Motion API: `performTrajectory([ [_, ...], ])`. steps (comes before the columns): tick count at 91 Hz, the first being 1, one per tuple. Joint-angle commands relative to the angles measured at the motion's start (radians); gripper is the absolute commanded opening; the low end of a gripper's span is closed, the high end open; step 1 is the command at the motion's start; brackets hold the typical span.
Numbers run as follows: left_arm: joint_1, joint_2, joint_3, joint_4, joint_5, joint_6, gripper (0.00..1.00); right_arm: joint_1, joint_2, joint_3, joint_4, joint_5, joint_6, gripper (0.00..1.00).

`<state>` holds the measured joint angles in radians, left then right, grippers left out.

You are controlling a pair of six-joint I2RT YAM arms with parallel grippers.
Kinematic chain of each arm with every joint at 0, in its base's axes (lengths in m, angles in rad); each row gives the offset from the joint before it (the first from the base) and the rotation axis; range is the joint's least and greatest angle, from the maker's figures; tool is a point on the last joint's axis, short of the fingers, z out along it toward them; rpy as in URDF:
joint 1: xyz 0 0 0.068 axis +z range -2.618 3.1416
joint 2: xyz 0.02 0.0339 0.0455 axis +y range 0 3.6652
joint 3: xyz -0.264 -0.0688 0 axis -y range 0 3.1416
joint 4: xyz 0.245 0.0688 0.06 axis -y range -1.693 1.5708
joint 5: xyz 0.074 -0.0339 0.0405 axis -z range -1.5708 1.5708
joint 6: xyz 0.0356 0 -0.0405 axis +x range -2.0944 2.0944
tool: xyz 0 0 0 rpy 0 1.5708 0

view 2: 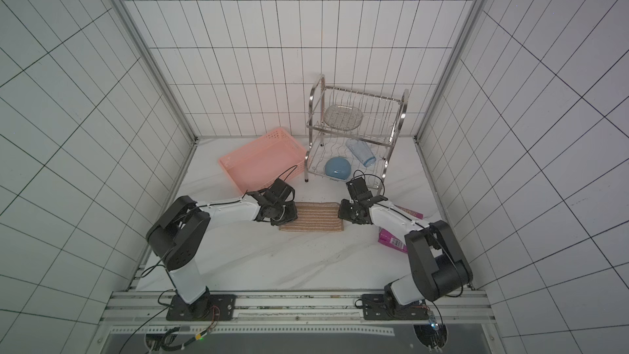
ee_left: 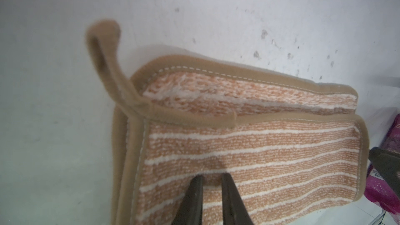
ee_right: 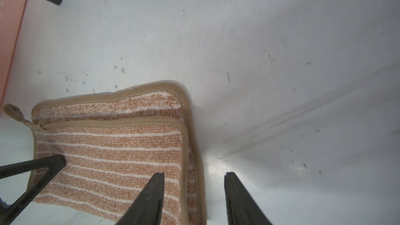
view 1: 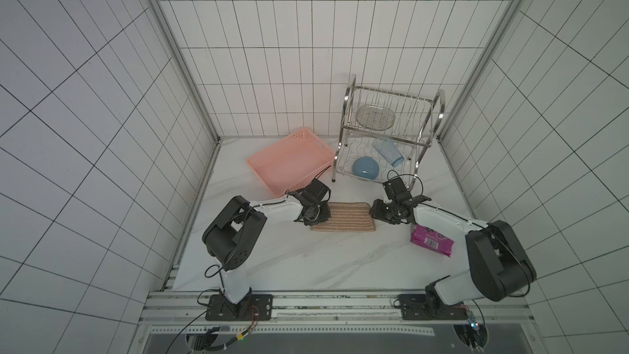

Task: Fold the square dishcloth
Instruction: Adjust the cleaning item at the center of the board, then fold the cleaning item at the center of the board.

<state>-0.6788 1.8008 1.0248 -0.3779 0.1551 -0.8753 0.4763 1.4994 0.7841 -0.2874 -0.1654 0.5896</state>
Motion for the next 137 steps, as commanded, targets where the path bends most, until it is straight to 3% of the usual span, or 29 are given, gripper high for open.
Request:
performTrajectory([
  [1,0.001,0.015,-0.013,-0.055,-0.017,-0.001,0.20,-0.017,0.050,0.026,0.043,-0.056,-0.014,0.50],
  [27,0.001,0.015,-0.017,-0.055,-0.020,-0.003,0.20,-0.031,0.161,-0.007,0.167,-0.174,0.062,0.47],
  [64,0.001,0.019,-0.017,-0.054,-0.019,-0.007,0.20,-0.054,0.105,-0.046,0.300,-0.330,0.150,0.41],
  [91,0.000,0.010,-0.011,-0.054,-0.016,-0.011,0.20,-0.057,0.011,-0.032,0.278,-0.356,0.136,0.12],
  [114,0.001,-0.029,-0.004,-0.047,-0.002,-0.018,0.20,-0.045,-0.004,0.026,0.157,-0.324,0.143,0.07],
  [137,0.001,-0.124,0.013,-0.062,0.002,-0.028,0.20,0.051,0.016,0.195,-0.166,-0.051,0.115,0.04],
])
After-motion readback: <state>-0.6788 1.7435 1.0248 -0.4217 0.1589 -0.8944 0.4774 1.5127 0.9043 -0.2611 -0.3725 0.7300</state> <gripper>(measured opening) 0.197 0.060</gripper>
